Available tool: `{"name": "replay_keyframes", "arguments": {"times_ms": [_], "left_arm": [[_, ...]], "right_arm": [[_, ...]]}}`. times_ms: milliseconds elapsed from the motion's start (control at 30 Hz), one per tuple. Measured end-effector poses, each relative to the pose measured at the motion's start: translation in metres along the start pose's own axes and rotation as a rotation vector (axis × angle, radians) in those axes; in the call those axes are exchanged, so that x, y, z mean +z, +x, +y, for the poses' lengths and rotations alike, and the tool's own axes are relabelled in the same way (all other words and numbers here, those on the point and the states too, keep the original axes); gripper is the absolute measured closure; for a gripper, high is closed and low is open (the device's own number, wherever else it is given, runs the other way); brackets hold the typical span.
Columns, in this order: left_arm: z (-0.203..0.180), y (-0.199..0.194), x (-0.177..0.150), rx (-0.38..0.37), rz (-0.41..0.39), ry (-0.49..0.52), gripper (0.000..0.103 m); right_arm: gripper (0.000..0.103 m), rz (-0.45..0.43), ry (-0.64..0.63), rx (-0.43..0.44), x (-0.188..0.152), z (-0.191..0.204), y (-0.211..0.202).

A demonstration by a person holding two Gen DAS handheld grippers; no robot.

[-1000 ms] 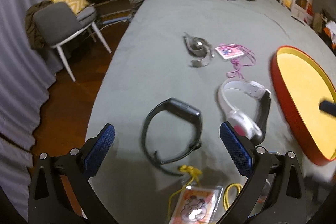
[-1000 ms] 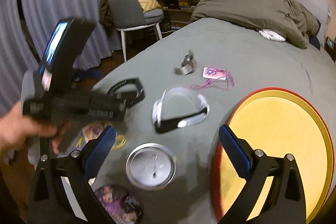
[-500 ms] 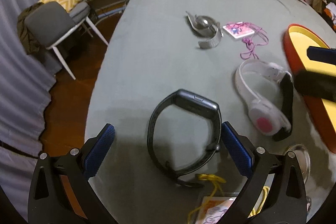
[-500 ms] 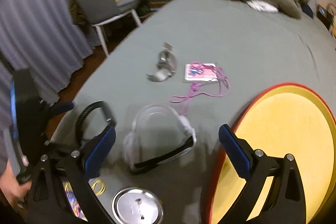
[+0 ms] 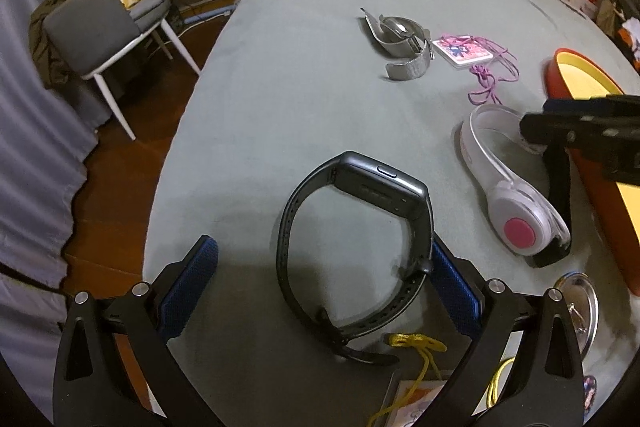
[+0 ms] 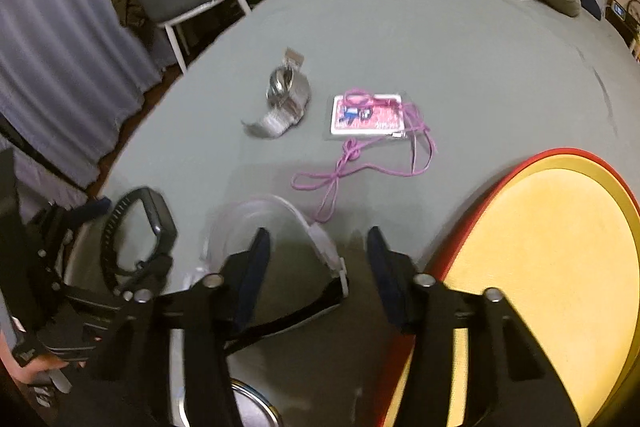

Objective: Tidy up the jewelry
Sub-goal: 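Grasp the black fitness band with the left tool while the right tool grasps the white headphones, then carry the band and headphones in both tools over the yellow tray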

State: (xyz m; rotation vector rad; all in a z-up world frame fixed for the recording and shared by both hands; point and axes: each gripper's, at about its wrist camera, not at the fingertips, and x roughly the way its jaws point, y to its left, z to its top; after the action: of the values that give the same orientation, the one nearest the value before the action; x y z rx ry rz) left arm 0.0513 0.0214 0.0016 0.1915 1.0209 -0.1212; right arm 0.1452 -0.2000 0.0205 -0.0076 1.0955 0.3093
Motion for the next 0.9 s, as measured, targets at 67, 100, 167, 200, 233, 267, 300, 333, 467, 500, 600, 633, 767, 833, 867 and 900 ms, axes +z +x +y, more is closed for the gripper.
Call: {"name": "replay_keyframes", "arguments": {"times_ms": [67, 100, 167, 200, 233, 267, 300, 333, 467, 500, 600, 633, 767, 833, 867, 900], "left_arm": [[-0.002, 0.001, 0.001, 0.009, -0.003, -0.005, 0.005], [-0.003, 0.001, 0.0, 0.011, -0.003, -0.006, 0.005], [-0.004, 0.002, 0.001, 0.01, 0.0, -0.008, 0.005], [-0.003, 0.002, 0.001, 0.006, 0.002, -0.007, 0.005], [-0.003, 0.002, 0.002, 0.005, 0.004, -0.007, 0.005], [-0.003, 0.002, 0.002, 0.006, 0.005, -0.008, 0.005], [-0.002, 0.002, 0.003, 0.007, 0.005, -0.008, 0.005], [-0.003, 0.003, 0.004, 0.011, 0.006, -0.007, 0.005], [-0.003, 0.002, 0.008, 0.017, 0.004, -0.031, 0.017], [-0.002, 0.001, 0.009, 0.024, 0.001, -0.042, 0.021], [0.003, -0.003, 0.011, 0.045, -0.005, -0.068, 0.044], [0.007, -0.004, 0.011, 0.053, -0.007, -0.077, 0.051], [0.016, -0.006, 0.013, 0.043, -0.004, -0.104, 0.07], [0.025, -0.009, 0.014, 0.031, -0.009, -0.139, 0.081], [0.028, -0.01, 0.014, 0.021, -0.012, -0.151, 0.092], [0.029, -0.011, 0.015, 0.01, -0.012, -0.16, 0.094]], "right_arm": [[0.075, 0.035, 0.002, 0.002, -0.002, -0.001, 0.007], [0.077, 0.043, 0.001, 0.003, -0.003, -0.001, 0.01], [0.083, 0.051, -0.005, -0.011, -0.005, -0.001, 0.013], [0.085, 0.047, -0.008, -0.022, -0.007, -0.002, 0.013], [0.085, 0.044, -0.005, -0.018, -0.007, -0.003, 0.013], [0.086, 0.042, -0.002, -0.014, -0.008, -0.004, 0.013], [0.086, 0.038, -0.005, -0.012, -0.009, -0.004, 0.012], [0.087, 0.035, -0.015, -0.016, -0.009, -0.004, 0.011], [0.089, 0.018, -0.019, -0.006, -0.01, -0.002, 0.007], [0.089, 0.013, -0.02, -0.004, -0.01, -0.002, 0.004], [0.089, -0.001, -0.027, -0.002, -0.009, -0.003, -0.003], [0.089, -0.006, -0.027, -0.001, -0.008, -0.003, -0.005], [0.089, -0.023, -0.03, 0.001, -0.006, -0.003, -0.013], [0.089, -0.03, -0.03, 0.004, -0.005, -0.003, -0.016], [0.089, -0.034, -0.029, 0.004, -0.005, -0.002, -0.018], [0.089, -0.038, -0.028, 0.004, -0.004, -0.003, -0.019]]}}
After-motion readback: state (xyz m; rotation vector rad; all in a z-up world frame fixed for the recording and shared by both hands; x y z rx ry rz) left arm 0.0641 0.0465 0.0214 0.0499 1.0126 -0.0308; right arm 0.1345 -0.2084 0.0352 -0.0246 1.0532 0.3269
